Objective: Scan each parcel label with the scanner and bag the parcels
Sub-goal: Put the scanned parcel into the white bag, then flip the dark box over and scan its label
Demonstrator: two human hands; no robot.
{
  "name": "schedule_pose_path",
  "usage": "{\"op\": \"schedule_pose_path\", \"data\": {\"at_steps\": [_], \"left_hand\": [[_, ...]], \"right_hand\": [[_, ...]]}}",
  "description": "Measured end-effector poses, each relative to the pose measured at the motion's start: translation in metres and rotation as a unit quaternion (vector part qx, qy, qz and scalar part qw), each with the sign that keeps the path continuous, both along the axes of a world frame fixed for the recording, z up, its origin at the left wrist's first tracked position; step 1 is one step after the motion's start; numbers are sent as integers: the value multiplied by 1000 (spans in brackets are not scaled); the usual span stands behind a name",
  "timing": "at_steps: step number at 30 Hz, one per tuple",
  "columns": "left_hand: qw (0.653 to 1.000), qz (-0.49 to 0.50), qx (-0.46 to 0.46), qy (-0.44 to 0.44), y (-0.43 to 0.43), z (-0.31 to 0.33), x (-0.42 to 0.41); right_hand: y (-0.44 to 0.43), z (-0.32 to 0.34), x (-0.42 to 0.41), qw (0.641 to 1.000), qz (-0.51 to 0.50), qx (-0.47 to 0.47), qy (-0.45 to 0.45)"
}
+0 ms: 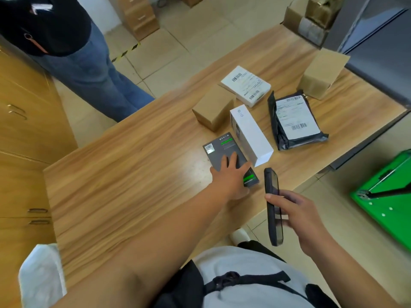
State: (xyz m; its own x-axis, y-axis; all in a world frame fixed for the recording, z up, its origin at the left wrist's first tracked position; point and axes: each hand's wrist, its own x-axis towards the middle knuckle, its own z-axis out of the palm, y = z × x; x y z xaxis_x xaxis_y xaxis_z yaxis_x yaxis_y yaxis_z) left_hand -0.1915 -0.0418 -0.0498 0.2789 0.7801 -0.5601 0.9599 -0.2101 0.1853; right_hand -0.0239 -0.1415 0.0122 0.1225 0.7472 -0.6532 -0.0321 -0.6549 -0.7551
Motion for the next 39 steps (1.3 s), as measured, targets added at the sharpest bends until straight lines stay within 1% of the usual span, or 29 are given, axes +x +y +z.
{"op": "schedule_pose_path", "data": {"at_steps": [2,5,7,12,14,16,18,21,24,26,28,29,30,31,33,34,36,39], "left_hand": [[1000,-16,-14,22,-2,-2,2],[1000,0,-20,-3,-8,-5,-6],[1000,11,-6,-16,-16,-7,-18],[996,42,74,-6,-53,-21,-64],[996,46,81,-11,-70,-25,-87],[996,58,67,-17,-87,-25,-106],[992,114,50,-21,-105,-21,-120],[970,238,52,7,-136,-22,-131],[934,352,61,16,-161,-25,-135],[912,402,83,2,-170,-27,-137],[889,443,103,-45,-175,-27,-142],[870,472,104,-95,-177,-25,-145],[843,505,97,-158,-179,-23,-149],[807,539,86,-227,-182,-19,-154],[725,592,58,-347,-188,-10,-164],[690,609,50,-389,-191,-6,-169],[636,632,54,-440,-197,-3,-179],[594,668,84,-440,-204,2,-187]], "right_hand": [[3,-1,3,1000,6,4,-1],[6,-3,5,1000,20,8,1],[9,-4,5,999,36,9,5],[17,-5,-3,996,85,12,12],[19,-5,-9,994,108,14,8],[21,-6,-15,991,131,18,7],[22,-7,-22,988,156,19,5],[23,-11,-32,982,186,18,6],[22,-13,-41,977,212,18,7],[22,-14,-47,973,230,19,8],[21,-13,-54,970,242,23,9],[21,-12,-58,969,246,25,10],[21,-12,-61,968,251,27,12],[21,-11,-64,966,255,28,14],[20,-11,-68,964,263,29,17],[19,-11,-69,963,268,29,18],[18,-11,-69,961,273,31,19],[18,-14,-67,961,274,35,9]]}}
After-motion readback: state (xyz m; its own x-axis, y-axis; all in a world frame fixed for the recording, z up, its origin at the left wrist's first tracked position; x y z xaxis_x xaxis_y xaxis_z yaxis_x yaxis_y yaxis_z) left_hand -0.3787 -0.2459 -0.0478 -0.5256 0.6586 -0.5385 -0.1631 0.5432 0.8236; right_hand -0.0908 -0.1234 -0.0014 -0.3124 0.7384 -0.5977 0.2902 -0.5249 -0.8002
